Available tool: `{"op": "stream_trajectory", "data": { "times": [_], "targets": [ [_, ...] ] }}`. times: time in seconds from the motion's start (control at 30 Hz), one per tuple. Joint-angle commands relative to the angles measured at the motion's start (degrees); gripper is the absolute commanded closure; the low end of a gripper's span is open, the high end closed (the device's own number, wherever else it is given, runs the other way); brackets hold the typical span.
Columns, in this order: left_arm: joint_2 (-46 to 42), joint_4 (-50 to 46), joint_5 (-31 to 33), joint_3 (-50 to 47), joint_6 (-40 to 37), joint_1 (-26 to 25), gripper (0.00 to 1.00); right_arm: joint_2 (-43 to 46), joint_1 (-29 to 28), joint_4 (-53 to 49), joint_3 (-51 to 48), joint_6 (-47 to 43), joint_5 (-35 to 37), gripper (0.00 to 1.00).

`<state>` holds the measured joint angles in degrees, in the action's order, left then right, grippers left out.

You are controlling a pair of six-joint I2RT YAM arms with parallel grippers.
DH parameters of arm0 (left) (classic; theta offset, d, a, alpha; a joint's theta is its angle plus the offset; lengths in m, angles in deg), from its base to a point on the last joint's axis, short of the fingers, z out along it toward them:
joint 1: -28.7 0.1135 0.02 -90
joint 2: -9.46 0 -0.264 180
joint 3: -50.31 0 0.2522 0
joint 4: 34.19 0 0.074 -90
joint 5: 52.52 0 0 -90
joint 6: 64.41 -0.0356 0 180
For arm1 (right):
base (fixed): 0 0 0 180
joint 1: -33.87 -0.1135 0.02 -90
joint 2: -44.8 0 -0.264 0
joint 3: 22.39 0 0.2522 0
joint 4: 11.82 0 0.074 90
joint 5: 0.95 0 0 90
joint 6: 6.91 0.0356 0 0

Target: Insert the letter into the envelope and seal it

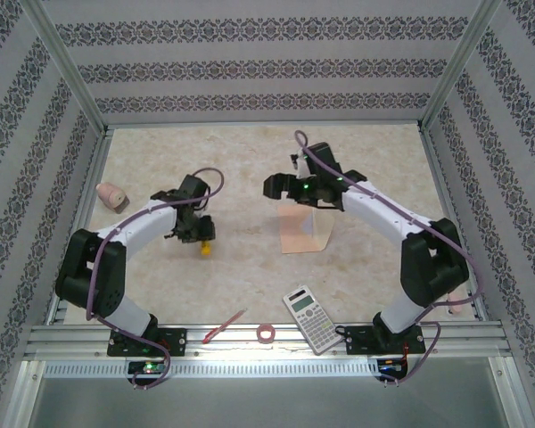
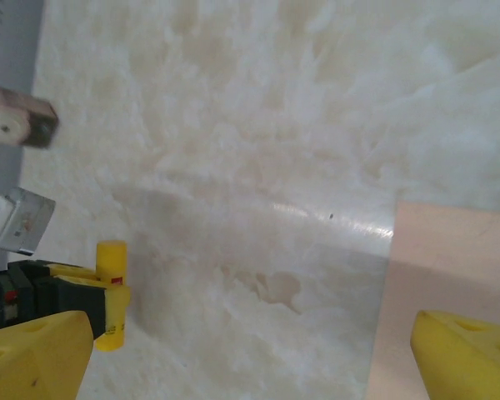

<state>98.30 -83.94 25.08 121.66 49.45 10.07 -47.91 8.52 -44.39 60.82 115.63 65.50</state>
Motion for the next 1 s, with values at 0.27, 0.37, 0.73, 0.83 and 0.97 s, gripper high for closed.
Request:
{"op": "stream_trajectory", "data": {
  "times": [0.27,0.37,0.73,0.83,0.97],
  "targets": [
    [-4.0,9.8,-26.4,13.0,-30.4,0.4,1.00,3.2,13.3,1.2,5.3,-3.3,-28.7,0.13],
    [-5.1,12.3,-30.4,13.1,-33.3,0.5,1.00,2.6,13.8,1.6,6.6,-3.6,-32.9,0.17],
    [-4.0,7.1,-37.9,17.9,-36.1,0.4,1.00,-1.6,7.2,1.4,9.8,-5.3,-33.2,0.36],
    [-3.8,5.8,-38.2,18.1,-36.4,0.4,1.00,-2.5,4.9,1.4,11.3,-6.0,-32.0,0.36],
    [-3.6,4.3,-37.3,18.0,-37.3,0.4,1.00,-3.0,2.8,1.2,13.2,-7.0,-30.9,0.31]
  ]
}}
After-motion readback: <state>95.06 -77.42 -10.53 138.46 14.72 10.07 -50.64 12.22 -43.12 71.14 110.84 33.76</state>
